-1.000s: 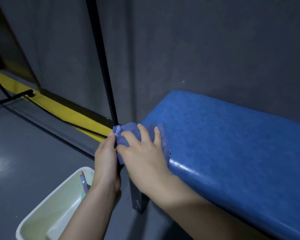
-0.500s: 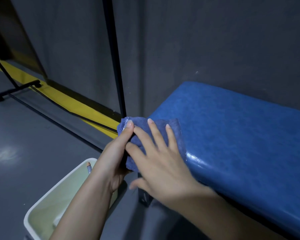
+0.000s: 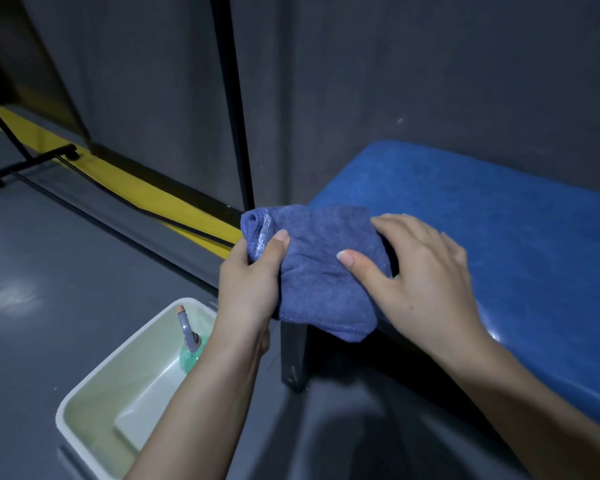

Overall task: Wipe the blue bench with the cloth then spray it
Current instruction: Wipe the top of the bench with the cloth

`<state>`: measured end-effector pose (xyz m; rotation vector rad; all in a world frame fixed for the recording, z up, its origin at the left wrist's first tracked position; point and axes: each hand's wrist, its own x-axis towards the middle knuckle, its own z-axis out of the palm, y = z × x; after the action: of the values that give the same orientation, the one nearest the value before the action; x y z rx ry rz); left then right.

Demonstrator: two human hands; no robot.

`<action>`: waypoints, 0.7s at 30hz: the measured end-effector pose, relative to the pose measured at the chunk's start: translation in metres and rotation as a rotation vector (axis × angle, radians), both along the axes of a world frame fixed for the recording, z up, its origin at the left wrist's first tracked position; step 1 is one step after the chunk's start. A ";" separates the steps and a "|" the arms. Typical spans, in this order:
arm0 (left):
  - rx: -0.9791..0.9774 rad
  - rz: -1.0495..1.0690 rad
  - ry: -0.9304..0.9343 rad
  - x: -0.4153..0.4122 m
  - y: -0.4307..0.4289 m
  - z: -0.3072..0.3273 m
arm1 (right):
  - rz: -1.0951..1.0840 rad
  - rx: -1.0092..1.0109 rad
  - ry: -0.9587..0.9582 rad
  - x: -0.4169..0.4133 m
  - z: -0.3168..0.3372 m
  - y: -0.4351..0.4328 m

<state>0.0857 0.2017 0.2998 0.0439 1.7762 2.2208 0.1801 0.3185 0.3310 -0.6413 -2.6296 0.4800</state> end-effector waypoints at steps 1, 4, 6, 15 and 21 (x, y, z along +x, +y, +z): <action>0.000 0.007 0.012 0.001 0.000 0.000 | 0.001 -0.005 0.023 0.000 0.000 0.000; -0.007 0.019 0.040 0.002 -0.001 -0.002 | 0.014 -0.035 0.072 0.001 0.000 0.001; -0.012 0.024 0.056 0.002 -0.001 -0.003 | 0.021 -0.040 0.093 0.000 0.000 0.001; -0.018 0.088 0.173 0.003 0.002 -0.012 | 0.122 0.000 0.303 -0.003 -0.012 -0.002; -0.111 0.186 0.247 0.015 -0.011 -0.036 | 0.355 0.045 0.474 0.004 -0.032 -0.019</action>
<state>0.1003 0.1908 0.2641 0.1408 2.1109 2.3235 0.1836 0.2990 0.2992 -0.0260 -2.2853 0.5880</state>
